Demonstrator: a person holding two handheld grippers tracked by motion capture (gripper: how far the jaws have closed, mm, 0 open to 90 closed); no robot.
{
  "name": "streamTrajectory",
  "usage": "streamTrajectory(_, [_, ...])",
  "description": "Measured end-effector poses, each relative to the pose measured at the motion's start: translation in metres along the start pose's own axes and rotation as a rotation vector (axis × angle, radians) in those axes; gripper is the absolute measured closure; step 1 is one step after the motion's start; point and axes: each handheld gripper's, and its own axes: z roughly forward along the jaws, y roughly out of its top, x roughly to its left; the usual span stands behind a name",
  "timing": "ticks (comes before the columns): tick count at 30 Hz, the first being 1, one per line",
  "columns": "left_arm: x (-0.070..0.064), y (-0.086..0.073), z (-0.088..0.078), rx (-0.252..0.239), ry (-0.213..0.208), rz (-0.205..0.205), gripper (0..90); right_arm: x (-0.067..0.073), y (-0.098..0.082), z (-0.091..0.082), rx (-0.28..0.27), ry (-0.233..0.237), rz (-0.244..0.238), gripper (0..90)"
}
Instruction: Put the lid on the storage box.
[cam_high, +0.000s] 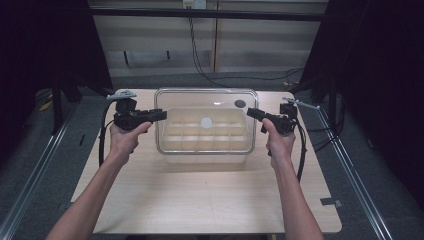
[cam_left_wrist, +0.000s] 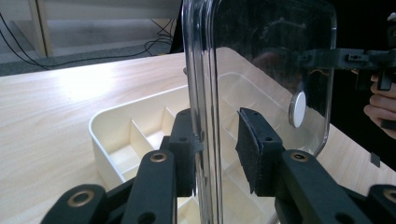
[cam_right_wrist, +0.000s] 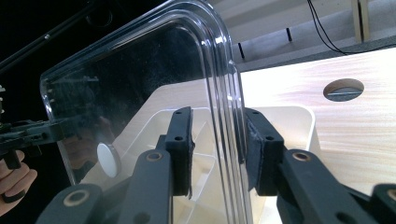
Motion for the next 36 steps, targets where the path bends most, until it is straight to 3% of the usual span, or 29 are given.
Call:
streamTrajectory(7, [0.003, 0.002, 0.002, 0.004, 0.002, -0.007, 68.2, -0.004, 0.000, 0.004, 0.001, 0.007, 0.006, 66.7])
streamTrajectory(21, [0.015, -0.002, 0.009, 0.018, 0.013, -0.033, 66.1, 0.001, 0.004, 0.009, 0.027, -0.019, -0.008, 67.7])
streamTrajectory(36, [0.030, -0.005, 0.022, 0.033, 0.013, -0.065, 64.2, -0.013, 0.005, 0.024, 0.053, -0.034, -0.006, 66.9])
